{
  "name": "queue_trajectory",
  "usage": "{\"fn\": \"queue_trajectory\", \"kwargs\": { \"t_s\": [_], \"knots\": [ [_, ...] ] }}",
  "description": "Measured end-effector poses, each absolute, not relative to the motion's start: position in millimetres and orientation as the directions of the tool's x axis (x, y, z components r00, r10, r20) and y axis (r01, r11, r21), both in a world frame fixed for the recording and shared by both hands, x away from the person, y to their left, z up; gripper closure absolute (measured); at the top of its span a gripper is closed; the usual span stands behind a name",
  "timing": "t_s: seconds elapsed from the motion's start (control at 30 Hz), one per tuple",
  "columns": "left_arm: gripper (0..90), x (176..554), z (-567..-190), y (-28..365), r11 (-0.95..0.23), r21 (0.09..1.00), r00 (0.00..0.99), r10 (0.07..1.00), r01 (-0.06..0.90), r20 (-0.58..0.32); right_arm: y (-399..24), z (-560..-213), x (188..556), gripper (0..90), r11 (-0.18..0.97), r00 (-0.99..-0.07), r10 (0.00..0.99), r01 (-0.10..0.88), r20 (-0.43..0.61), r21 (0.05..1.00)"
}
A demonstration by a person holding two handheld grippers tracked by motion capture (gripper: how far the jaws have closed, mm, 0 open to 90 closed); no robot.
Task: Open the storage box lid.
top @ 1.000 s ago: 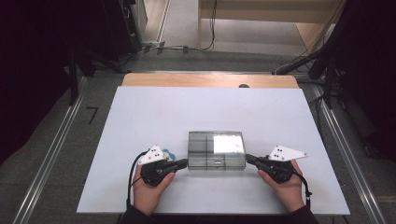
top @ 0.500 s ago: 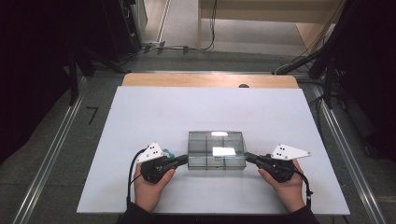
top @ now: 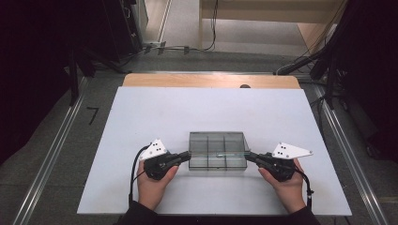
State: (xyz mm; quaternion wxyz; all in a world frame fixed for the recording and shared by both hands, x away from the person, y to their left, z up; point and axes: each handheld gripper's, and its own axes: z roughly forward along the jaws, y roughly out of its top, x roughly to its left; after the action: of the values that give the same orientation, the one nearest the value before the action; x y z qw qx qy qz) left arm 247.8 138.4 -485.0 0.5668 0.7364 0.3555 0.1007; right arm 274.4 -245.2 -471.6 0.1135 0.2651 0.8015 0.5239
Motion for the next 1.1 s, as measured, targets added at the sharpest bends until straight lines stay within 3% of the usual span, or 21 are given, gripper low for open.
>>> {"fn": "queue_trajectory", "kwargs": {
  "t_s": [0.13,0.5,0.57,0.67,0.83,1.1],
  "knots": [
    [72.9,248.5,-482.6,142.1,-0.084,0.911,0.702,0.667,0.405,-0.251,-244.9,-468.2,275.2,88.2,0.3,-0.834,0.543,0.302,0.098,0.905],
    [26.0,263.4,-473.7,141.0,-0.058,0.902,0.666,0.695,0.428,-0.271,-242.7,-455.7,278.8,88.1,0.29,-0.834,0.546,0.279,0.082,0.915],
    [10.0,267.5,-471.2,139.3,-0.062,0.897,0.667,0.692,0.437,-0.277,-242.3,-453.6,280.0,88.1,0.292,-0.833,0.547,0.28,0.08,0.914],
    [0.1,272.3,-469.1,136.9,-0.062,0.899,0.671,0.688,0.434,-0.276,-241.9,-450.8,282.8,88.2,0.291,-0.832,0.55,0.278,0.077,0.915],
    [2.0,279.6,-468.2,131.9,-0.094,0.901,0.672,0.699,0.425,-0.244,-241.6,-446.2,287.4,88.2,0.289,-0.828,0.556,0.273,0.072,0.917],
    [31.7,289.9,-463.2,128.9,-0.107,0.91,0.687,0.693,0.401,-0.221,-241.0,-442.2,294.5,88.1,0.291,-0.824,0.562,0.273,0.067,0.917]
  ]
}}
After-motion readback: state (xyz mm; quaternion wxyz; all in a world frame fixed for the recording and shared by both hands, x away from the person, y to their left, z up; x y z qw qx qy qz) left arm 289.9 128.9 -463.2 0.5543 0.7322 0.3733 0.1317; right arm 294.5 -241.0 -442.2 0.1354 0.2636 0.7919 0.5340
